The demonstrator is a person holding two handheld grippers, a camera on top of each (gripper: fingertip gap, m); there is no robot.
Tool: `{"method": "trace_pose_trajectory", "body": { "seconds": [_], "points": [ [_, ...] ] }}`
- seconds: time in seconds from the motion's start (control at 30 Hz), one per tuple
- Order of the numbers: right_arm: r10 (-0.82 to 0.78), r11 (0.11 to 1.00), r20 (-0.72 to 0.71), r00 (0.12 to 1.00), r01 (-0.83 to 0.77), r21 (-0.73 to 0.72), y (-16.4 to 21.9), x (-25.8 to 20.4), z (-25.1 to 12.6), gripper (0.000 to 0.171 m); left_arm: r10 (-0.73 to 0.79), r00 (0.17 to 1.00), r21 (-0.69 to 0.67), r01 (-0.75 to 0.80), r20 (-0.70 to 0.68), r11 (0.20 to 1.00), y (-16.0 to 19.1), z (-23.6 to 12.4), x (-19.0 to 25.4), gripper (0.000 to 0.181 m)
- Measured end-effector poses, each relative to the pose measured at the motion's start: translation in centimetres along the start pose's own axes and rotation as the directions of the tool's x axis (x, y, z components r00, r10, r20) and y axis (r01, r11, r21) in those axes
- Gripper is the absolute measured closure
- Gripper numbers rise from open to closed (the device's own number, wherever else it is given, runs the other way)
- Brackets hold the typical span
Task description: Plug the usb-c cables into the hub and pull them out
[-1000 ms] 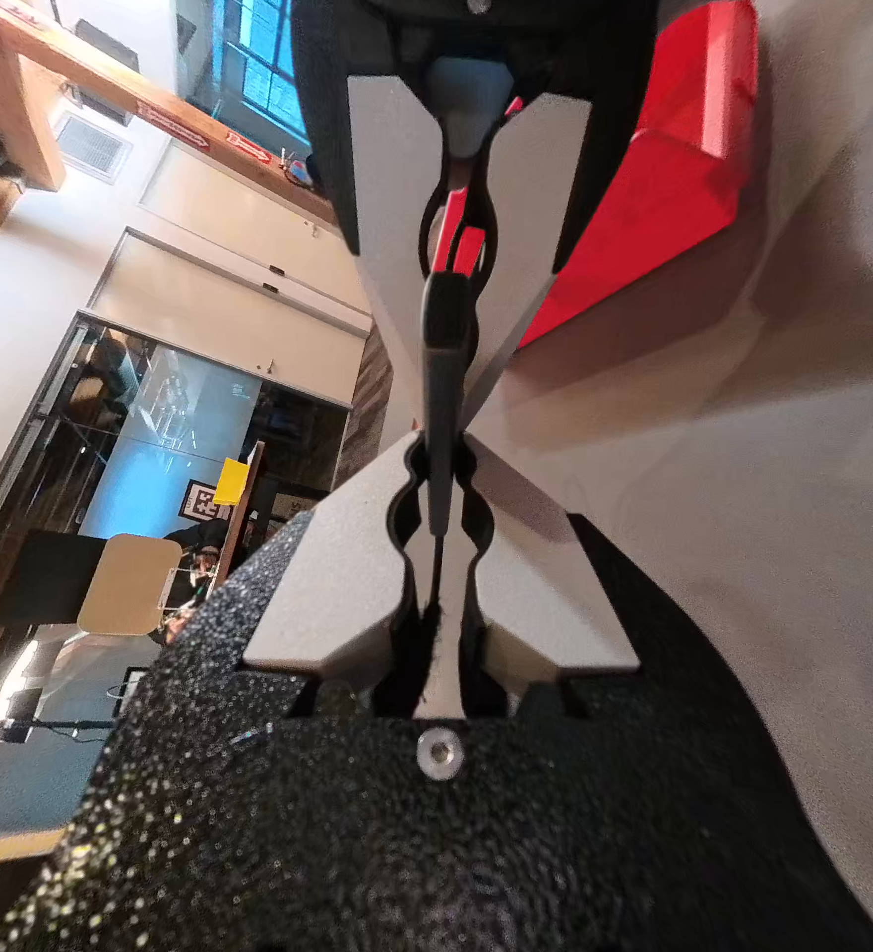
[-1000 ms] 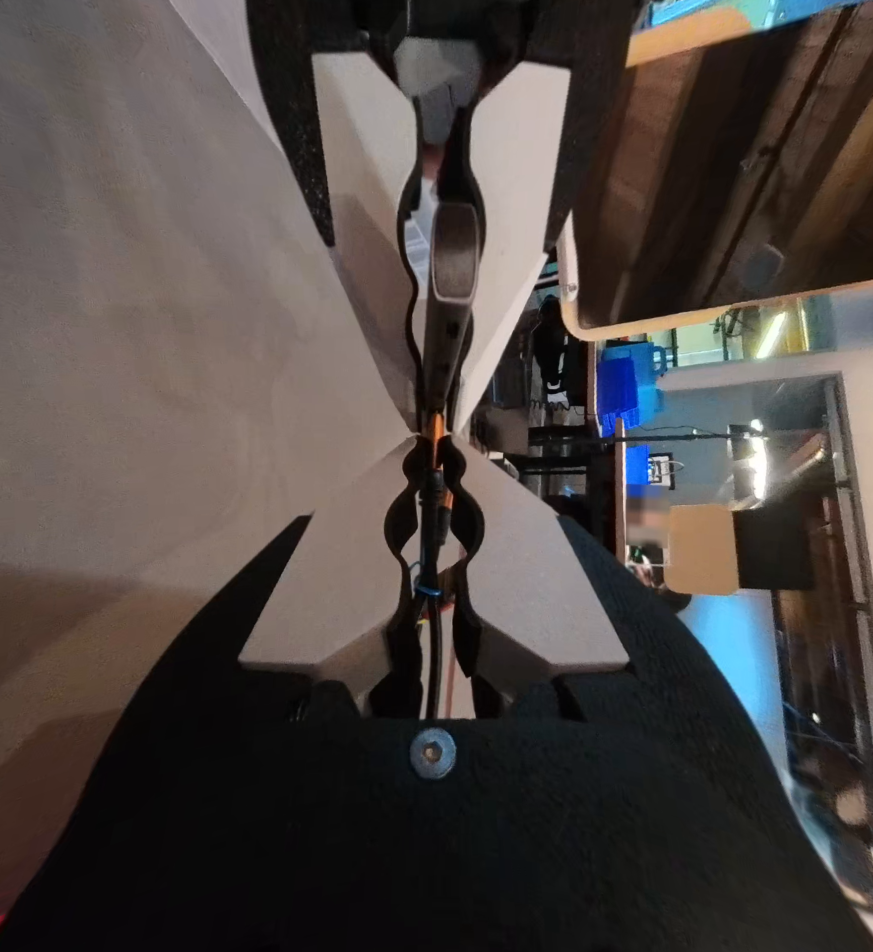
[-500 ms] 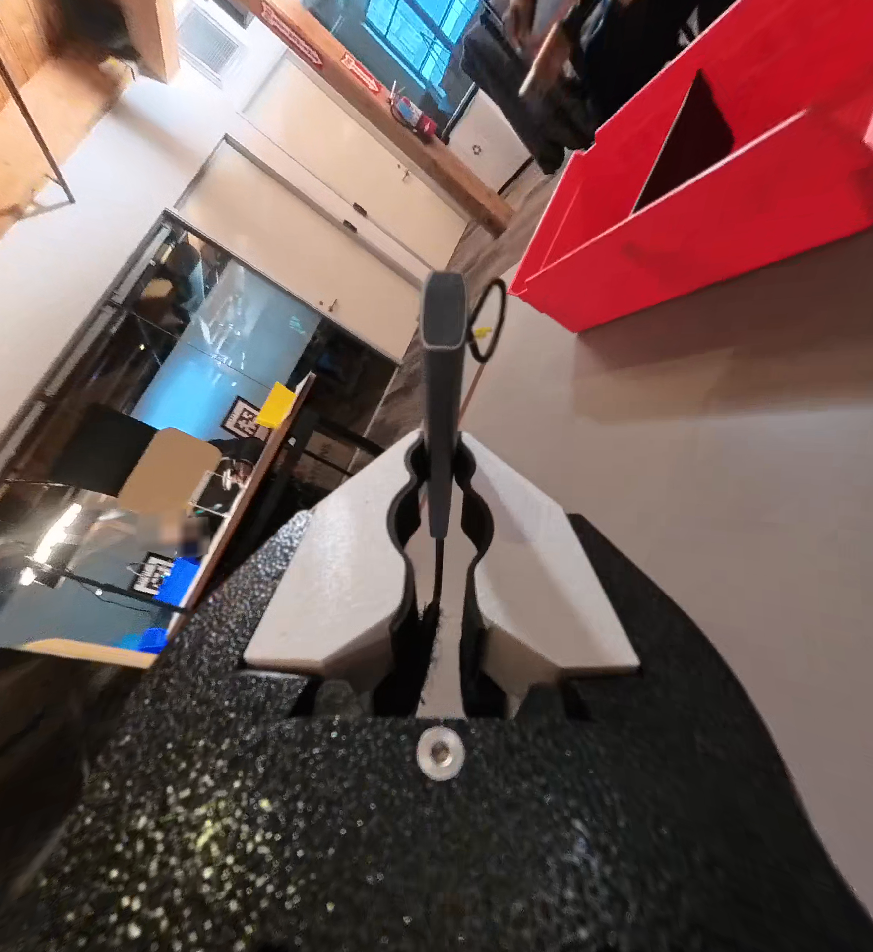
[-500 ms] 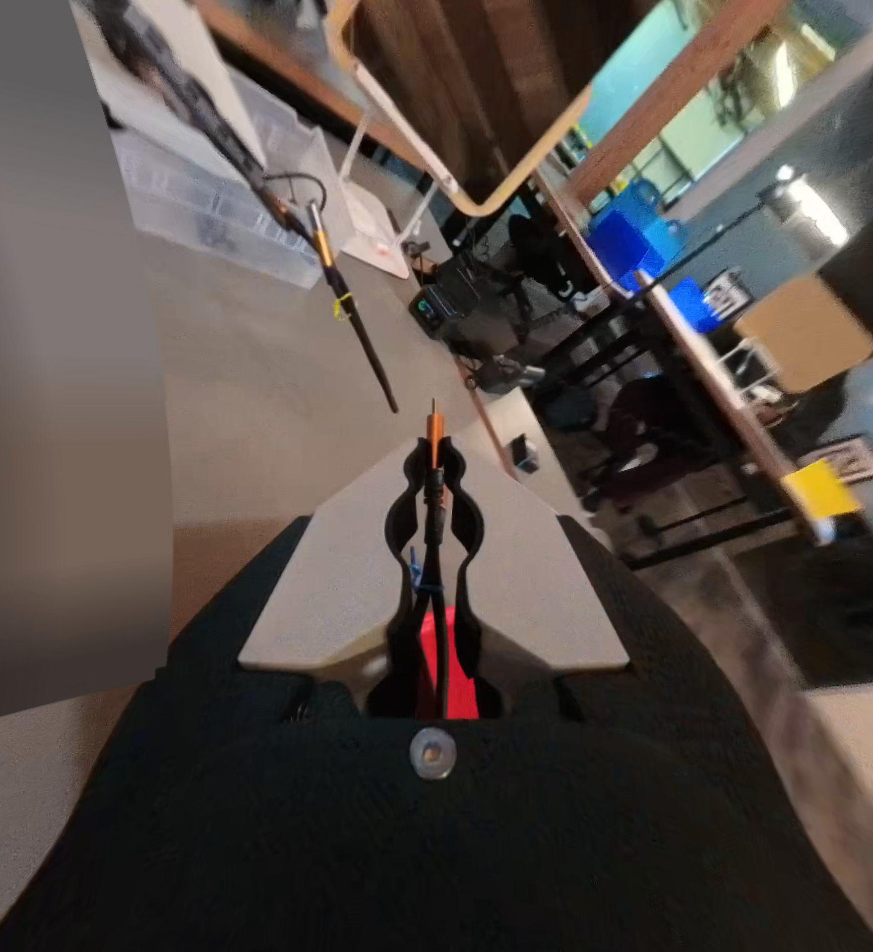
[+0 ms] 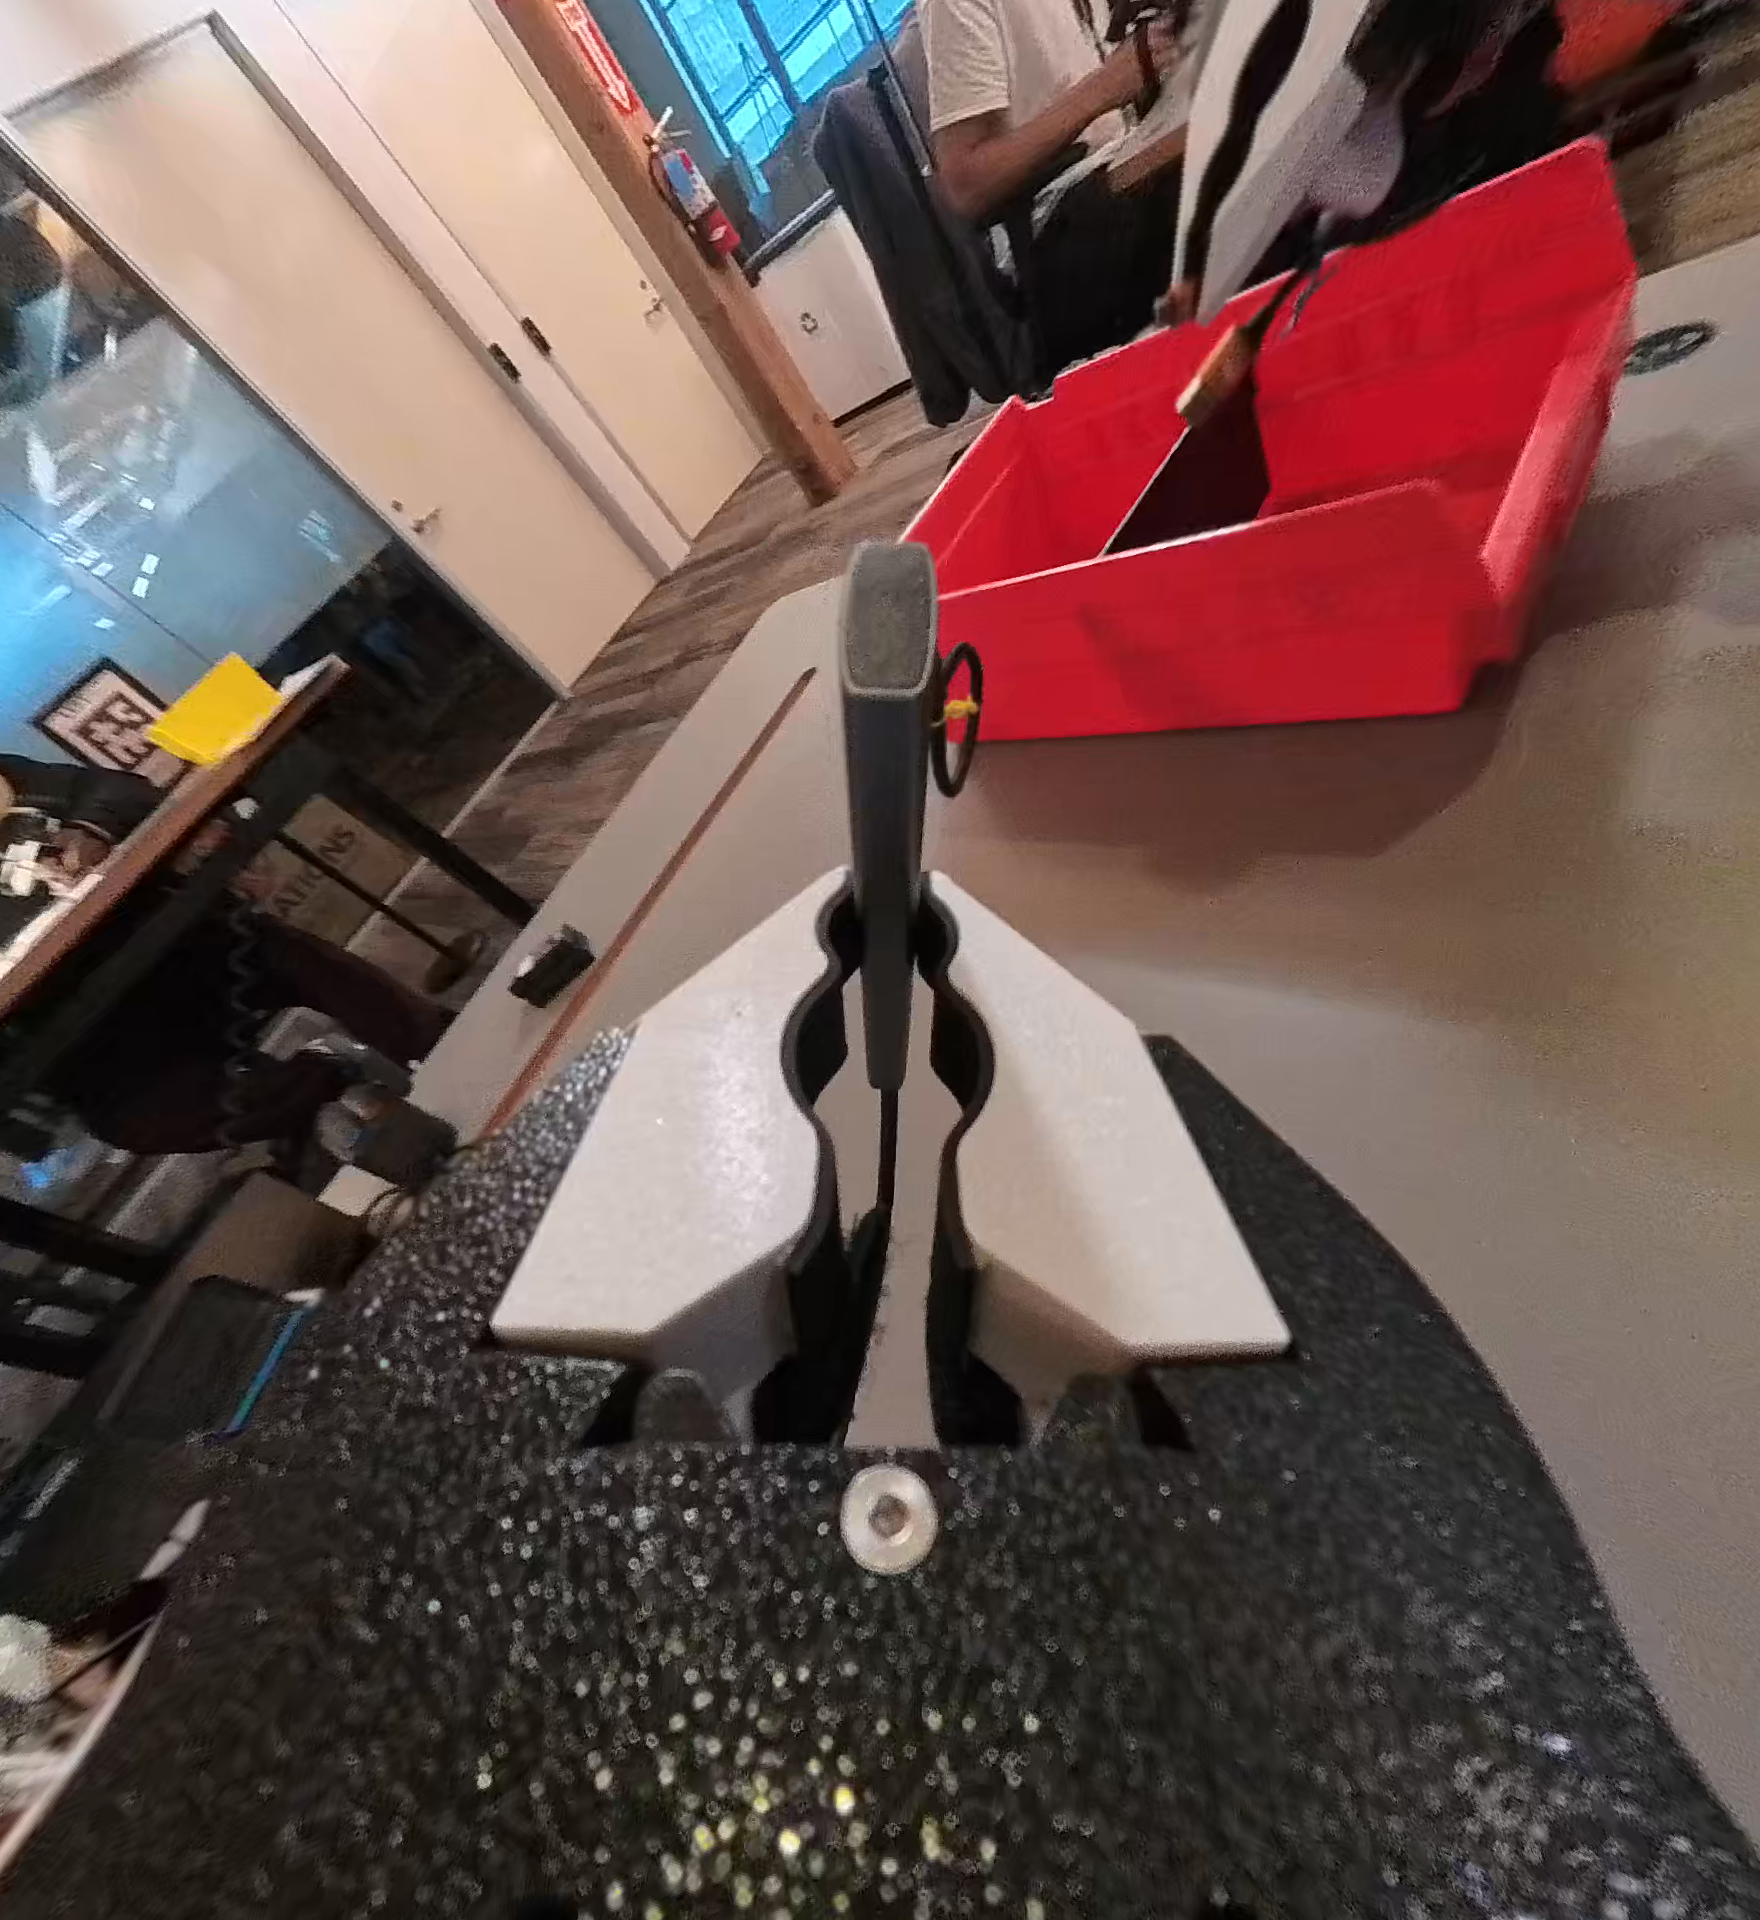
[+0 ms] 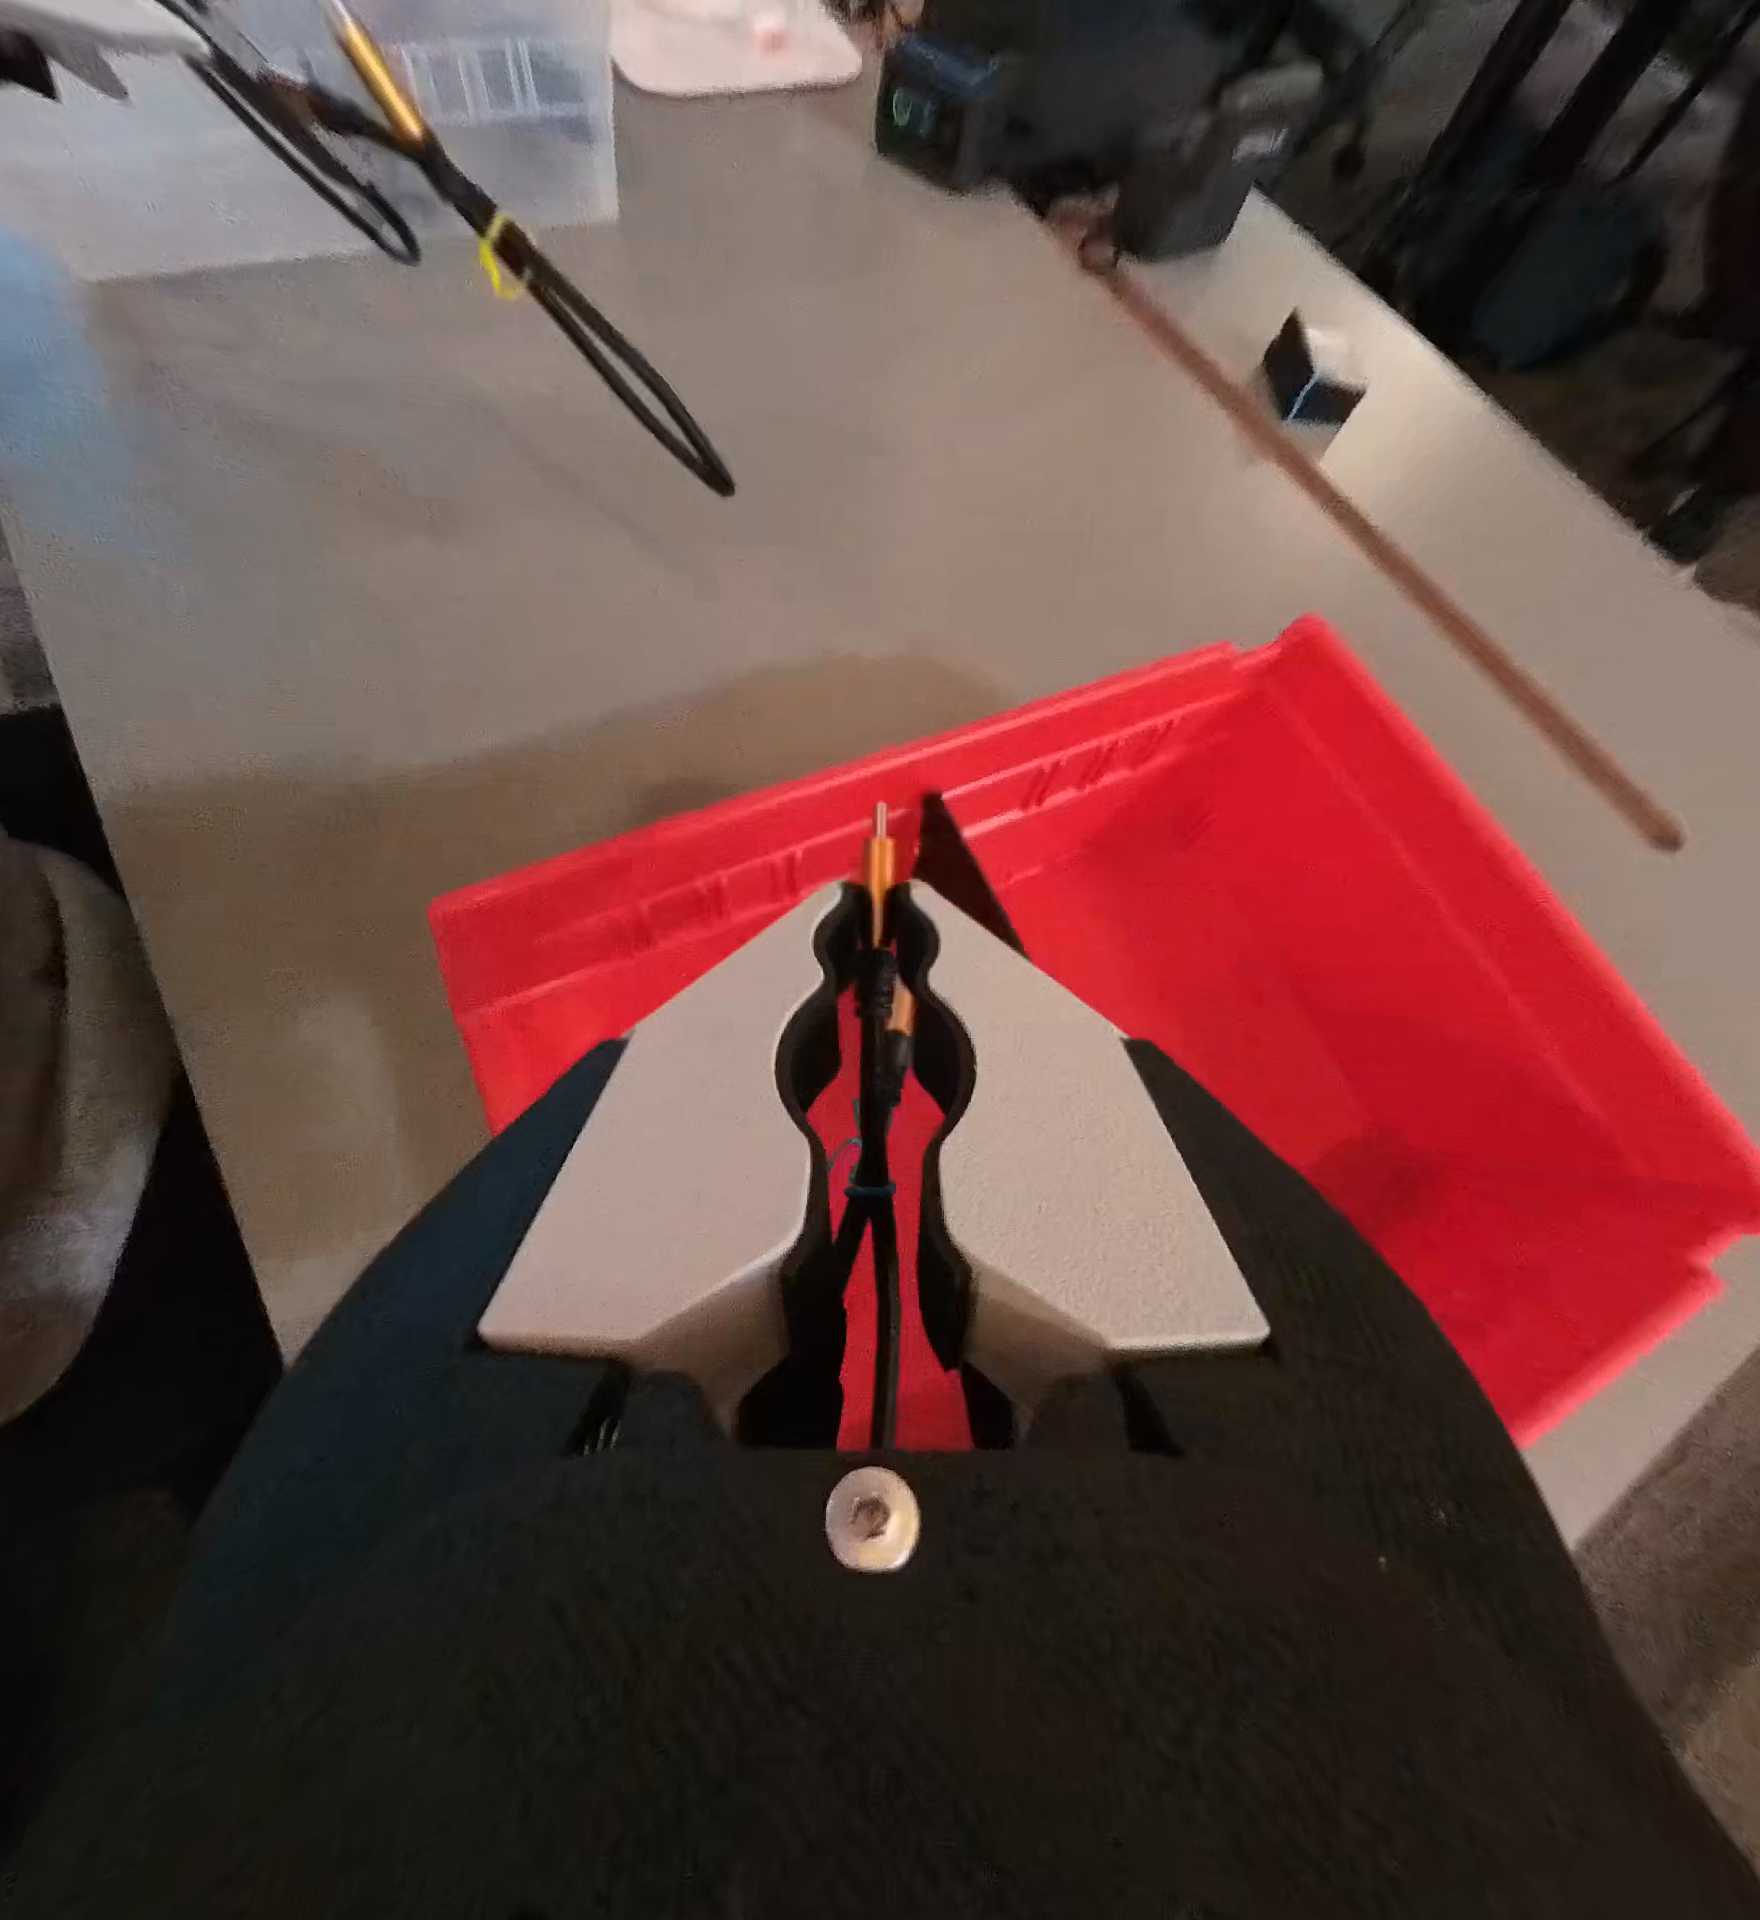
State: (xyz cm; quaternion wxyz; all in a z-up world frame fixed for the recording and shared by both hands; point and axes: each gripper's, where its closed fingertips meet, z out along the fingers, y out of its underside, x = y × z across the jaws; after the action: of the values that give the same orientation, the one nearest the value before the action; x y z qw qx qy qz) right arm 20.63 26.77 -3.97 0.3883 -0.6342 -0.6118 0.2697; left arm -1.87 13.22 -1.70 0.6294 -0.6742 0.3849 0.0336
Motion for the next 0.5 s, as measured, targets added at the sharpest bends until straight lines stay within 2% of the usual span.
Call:
{"method": "trace_pose_trajectory", "body": {
  "seconds": [0.03,0.1,0.17,0.27,0.37,0.43,0.5],
  "points": [
    [0.019,0.999,0.004,1.000,-0.019,-0.026,0.8,0.0,0.4,0.165,-0.018,1.000,0.001,0.018,-0.012,1.000,0.1,0.1,0.2,0.173],
    [0.045,0.996,-0.045,0.998,-0.048,-0.080,1.9,0.4,0.8,0.127,-0.046,0.999,-0.008,0.046,-0.021,0.999,0.5,0.4,0.3,0.173],
    [-0.001,0.997,-0.167,0.986,-0.011,-0.075,0.4,0.9,0.4,0.114,-0.059,0.998,-0.009,0.059,-0.037,0.998,0.7,0.6,0.5,0.173],
    [-0.265,0.959,-0.314,0.912,0.284,0.017,-5.9,-2.5,1.0,0.114,-0.005,0.999,-0.009,0.005,-0.046,1.000,0.8,0.8,1.0,0.172],
    [-0.571,0.797,-0.243,0.784,0.601,0.066,-10.4,-11.5,5.7,0.115,0.196,0.979,-0.025,-0.198,-0.064,0.980,0.9,1.1,2.5,0.173],
    [-0.729,0.668,-0.202,0.654,0.744,0.000,-10.7,-15.1,9.3,0.115,0.299,0.949,0.021,-0.298,-0.104,0.954,0.4,1.1,4.4,0.173],
    [-0.808,0.586,-0.127,0.575,0.806,-0.080,-9.6,-16.6,12.5,0.116,0.348,0.930,0.053,-0.344,-0.122,0.937,-0.1,1.0,5.5,0.172]
  ]
}}
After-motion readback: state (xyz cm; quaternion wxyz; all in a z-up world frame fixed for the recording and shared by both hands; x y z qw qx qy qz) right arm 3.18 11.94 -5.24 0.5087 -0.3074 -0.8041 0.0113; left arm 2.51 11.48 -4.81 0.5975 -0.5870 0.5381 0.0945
